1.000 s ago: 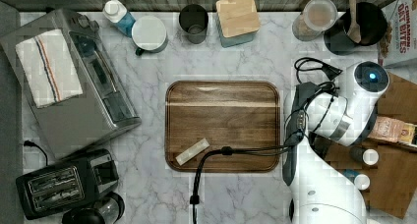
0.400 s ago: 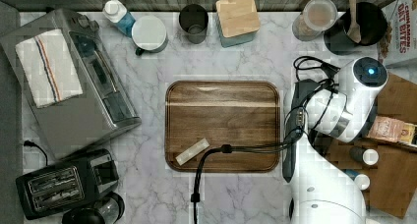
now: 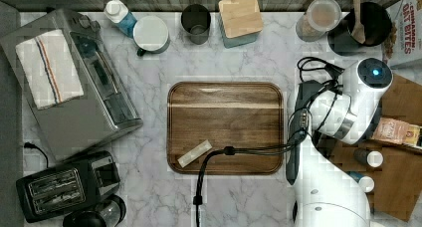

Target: Close the drawer.

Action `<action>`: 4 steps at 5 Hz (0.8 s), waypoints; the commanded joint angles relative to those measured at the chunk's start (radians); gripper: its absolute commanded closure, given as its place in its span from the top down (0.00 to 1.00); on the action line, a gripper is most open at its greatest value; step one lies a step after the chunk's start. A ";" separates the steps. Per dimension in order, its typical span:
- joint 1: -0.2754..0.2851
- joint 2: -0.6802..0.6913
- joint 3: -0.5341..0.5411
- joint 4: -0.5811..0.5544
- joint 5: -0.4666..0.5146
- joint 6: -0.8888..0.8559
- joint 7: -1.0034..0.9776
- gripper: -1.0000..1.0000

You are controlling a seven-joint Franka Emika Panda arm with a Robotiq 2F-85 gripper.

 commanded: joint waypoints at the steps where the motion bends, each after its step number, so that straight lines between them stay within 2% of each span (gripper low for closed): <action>1: -0.158 -0.022 -0.162 0.127 -0.061 0.024 -0.044 0.00; 4: -0.158 -0.022 -0.162 0.127 -0.062 0.024 -0.044 0.00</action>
